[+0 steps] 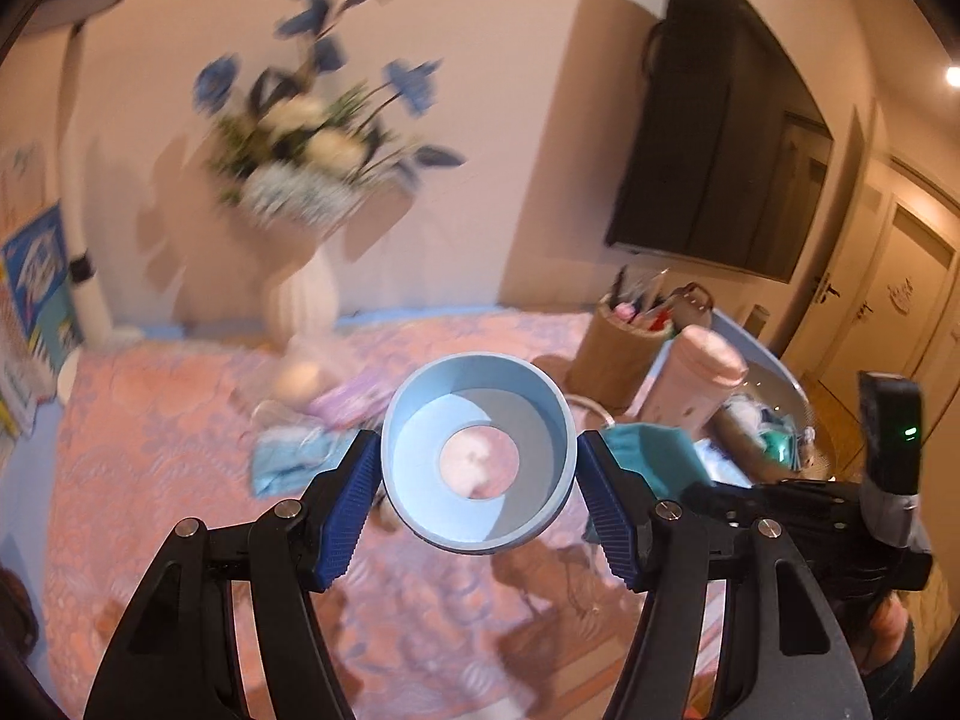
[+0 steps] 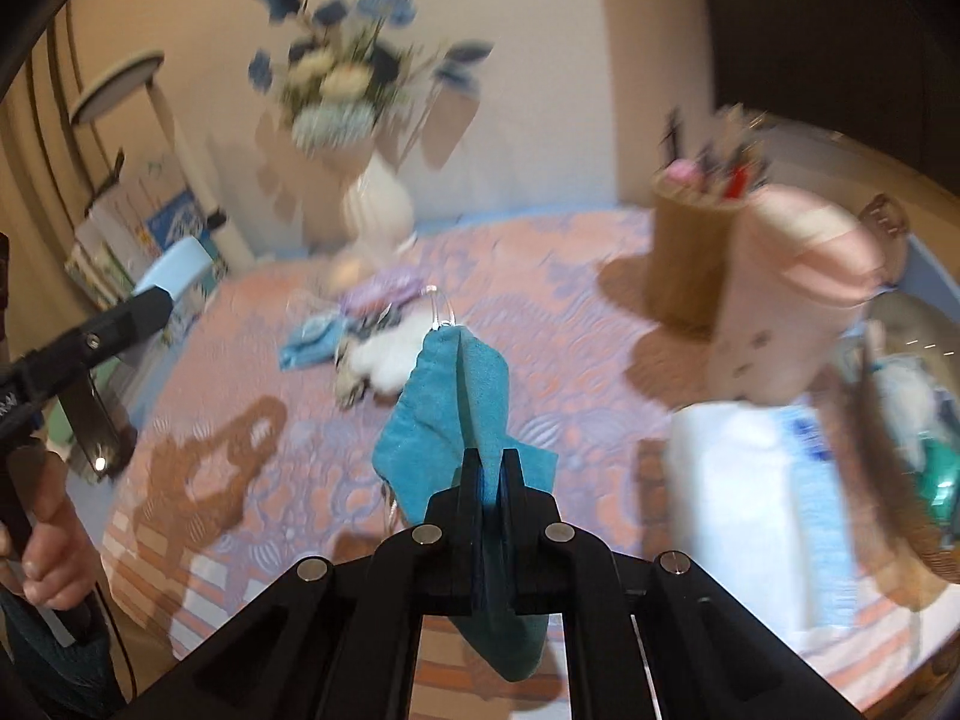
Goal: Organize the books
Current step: 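Carry the blue cup and teal cloth into the amber bowl and open both tools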
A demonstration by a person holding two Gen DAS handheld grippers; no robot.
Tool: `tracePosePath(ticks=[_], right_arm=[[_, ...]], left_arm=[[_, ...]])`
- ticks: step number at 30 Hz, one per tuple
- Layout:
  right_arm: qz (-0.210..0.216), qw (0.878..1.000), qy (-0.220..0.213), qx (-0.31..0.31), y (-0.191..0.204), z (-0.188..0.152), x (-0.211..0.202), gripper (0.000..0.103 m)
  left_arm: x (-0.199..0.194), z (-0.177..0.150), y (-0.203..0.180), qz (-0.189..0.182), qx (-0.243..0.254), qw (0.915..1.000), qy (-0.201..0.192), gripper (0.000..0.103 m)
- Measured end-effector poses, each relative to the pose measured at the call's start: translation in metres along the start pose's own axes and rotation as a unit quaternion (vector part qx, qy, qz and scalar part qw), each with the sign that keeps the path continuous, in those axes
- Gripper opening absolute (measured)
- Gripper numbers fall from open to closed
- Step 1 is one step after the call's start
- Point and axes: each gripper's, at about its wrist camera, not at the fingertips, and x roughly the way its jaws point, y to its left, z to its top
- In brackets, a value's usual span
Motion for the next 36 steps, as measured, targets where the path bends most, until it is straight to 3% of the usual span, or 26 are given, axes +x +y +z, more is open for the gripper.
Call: tracePosePath(ticks=[6, 9, 15, 23, 28, 32, 36], right_arm=[[-0.03, 0.996, -0.076, 0.035, -0.04, 0.016, -0.061, 0.005], [-0.067, 0.99, -0.105, 0.064, -0.071, 0.024, -0.087, 0.005], [-0.13, 0.969, -0.14, 0.156, -0.163, 0.034, -0.124, 0.005], [-0.179, 0.943, -0.138, 0.246, -0.272, 0.029, -0.133, 0.005], [-0.198, 0.936, -0.12, 0.264, -0.309, 0.025, -0.123, 0.005], [-0.212, 0.935, -0.095, 0.268, -0.33, 0.022, -0.108, 0.005], [-0.227, 0.936, -0.071, 0.258, -0.341, 0.013, -0.095, 0.005]], left_arm=[[0.014, 0.036, -0.072, -0.041, 0.055, 0.9975, -0.02, 0.063], [0.033, 0.054, -0.116, -0.034, 0.084, 0.9958, -0.016, 0.063], [0.077, 0.074, -0.202, -0.1, 0.117, 0.9881, -0.004, 0.063], [0.144, 0.068, -0.272, -0.153, 0.124, 0.9793, 0.047, 0.063], [0.178, 0.055, -0.305, -0.161, 0.133, 0.9755, 0.07, 0.063], [0.199, 0.044, -0.329, -0.156, 0.141, 0.9737, 0.087, 0.064], [0.215, 0.032, -0.343, -0.12, 0.172, 0.9744, 0.081, 0.065]])
